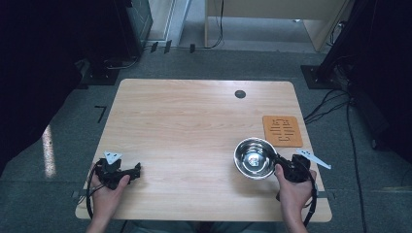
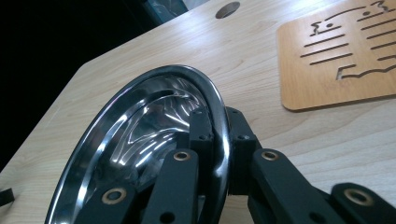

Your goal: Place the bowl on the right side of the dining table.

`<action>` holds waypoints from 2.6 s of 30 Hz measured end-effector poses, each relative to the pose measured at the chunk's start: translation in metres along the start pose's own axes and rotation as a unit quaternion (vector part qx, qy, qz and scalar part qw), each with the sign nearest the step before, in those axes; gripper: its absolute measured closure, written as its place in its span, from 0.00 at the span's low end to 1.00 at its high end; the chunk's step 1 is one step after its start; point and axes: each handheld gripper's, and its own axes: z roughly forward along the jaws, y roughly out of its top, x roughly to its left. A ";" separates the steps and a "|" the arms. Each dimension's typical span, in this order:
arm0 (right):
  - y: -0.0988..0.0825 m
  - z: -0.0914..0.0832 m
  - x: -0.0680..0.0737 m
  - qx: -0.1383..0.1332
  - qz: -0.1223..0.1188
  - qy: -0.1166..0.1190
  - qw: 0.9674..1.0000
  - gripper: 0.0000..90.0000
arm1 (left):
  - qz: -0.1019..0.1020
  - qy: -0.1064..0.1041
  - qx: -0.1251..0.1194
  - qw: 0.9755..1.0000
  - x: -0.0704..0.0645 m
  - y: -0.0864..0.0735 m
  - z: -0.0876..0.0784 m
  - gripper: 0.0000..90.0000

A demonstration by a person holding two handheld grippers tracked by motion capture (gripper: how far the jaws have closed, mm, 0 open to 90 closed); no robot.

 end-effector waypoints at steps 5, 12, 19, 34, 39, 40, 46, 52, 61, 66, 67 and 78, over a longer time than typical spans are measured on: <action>0.003 0.001 -0.003 -0.003 -0.001 -0.004 1.000 0.94 | 0.000 0.000 0.000 1.000 0.000 0.000 0.000 0.00; 0.009 -0.002 -0.009 -0.008 0.003 -0.012 1.000 0.94 | 0.000 0.000 0.000 1.000 0.000 0.000 0.000 0.00; 0.016 -0.001 -0.015 -0.011 0.010 -0.019 1.000 0.94 | 0.000 0.000 0.000 1.000 0.000 0.000 0.000 0.00; 0.028 0.005 -0.027 -0.015 0.026 -0.031 0.999 0.94 | 0.000 0.000 0.000 1.000 0.000 0.000 0.000 0.00; 0.034 0.007 -0.030 -0.019 0.026 -0.038 0.999 0.94 | 0.000 0.000 0.000 1.000 0.000 0.000 0.000 0.00; 0.035 0.007 -0.031 -0.019 0.027 -0.039 0.999 0.94 | 0.000 0.000 0.000 1.000 0.000 0.000 0.000 0.00; 0.038 0.010 -0.034 -0.021 0.030 -0.046 0.998 0.94 | 0.000 0.000 0.000 1.000 0.000 0.000 0.000 0.00; 0.041 0.014 -0.039 -0.024 0.033 -0.055 0.998 0.94 | 0.000 0.000 0.000 1.000 0.000 0.000 0.000 0.00; 0.045 0.020 -0.045 -0.030 0.036 -0.066 0.997 0.94 | 0.000 0.000 0.000 1.000 0.000 0.000 0.000 0.00; 0.047 0.023 -0.051 -0.035 0.042 -0.074 0.996 0.94 | 0.000 0.000 0.000 1.000 0.000 0.000 0.000 0.00; 0.047 0.024 -0.052 -0.035 0.044 -0.076 0.996 0.94 | 0.000 0.000 0.000 1.000 0.000 0.000 0.000 0.00; 0.051 0.031 -0.063 -0.047 0.051 -0.098 0.993 0.94 | 0.000 0.000 0.000 1.000 0.000 0.000 0.000 0.00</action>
